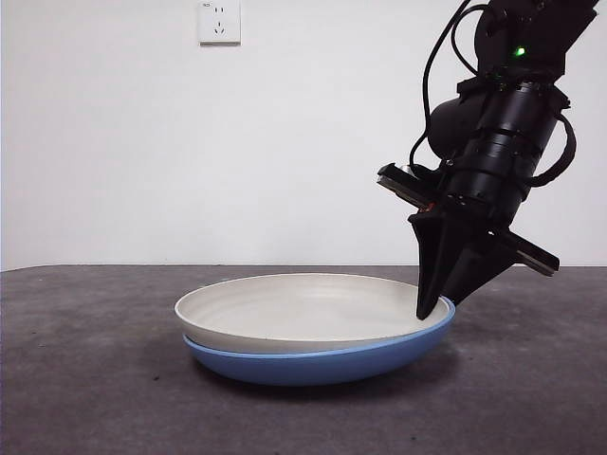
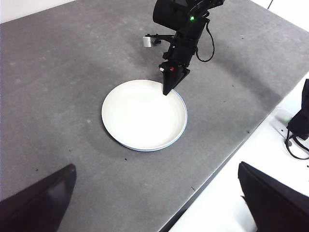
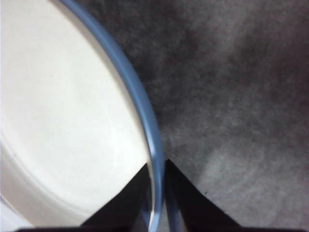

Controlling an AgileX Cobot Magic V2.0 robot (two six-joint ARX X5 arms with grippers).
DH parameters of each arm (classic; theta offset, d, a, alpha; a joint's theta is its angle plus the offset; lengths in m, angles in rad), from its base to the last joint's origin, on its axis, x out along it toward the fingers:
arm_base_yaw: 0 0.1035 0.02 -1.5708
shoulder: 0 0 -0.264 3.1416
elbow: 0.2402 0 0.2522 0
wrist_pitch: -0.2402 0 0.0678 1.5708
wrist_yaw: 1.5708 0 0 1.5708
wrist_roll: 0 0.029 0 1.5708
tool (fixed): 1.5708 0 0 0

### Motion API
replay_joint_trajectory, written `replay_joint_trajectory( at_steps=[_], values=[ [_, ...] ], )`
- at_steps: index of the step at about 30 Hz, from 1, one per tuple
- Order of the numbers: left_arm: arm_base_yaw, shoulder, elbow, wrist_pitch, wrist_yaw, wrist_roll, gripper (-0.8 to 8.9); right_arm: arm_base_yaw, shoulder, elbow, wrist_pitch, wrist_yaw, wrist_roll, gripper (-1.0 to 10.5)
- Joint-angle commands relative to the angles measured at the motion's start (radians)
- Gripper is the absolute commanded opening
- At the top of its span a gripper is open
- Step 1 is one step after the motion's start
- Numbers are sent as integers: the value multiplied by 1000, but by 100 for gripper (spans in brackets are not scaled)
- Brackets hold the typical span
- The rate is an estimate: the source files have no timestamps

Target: Pick up the white plate, put it on the blue plate, put it on desk

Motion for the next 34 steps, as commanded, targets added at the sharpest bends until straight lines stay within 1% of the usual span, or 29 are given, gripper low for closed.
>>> replay_joint_trajectory(
  at_steps=[1,15,16,20,23,26,30,34],
  values=[
    [-5,4,15,11,-2,5,692,4,39,21,11,-19,17,8],
    [-5,4,15,9,-2,5,692,16,70,21,8,-22,2,17],
    [-5,4,15,8,-2,5,692,16,70,21,7,-21,2,38],
    [-5,4,15,8,-2,5,692,16,68,22,-3,-5,2,263],
    [-5,4,15,8,-2,5,692,11,49,24,-17,17,0,388],
    [-5,4,15,8,-2,5,692,8,6,30,-42,72,-8,436],
    [-5,4,15,8,-2,5,692,3,-111,33,-107,150,-37,464],
    [-5,4,15,7,-2,5,692,3,-268,33,-171,233,-57,586]
  ],
)
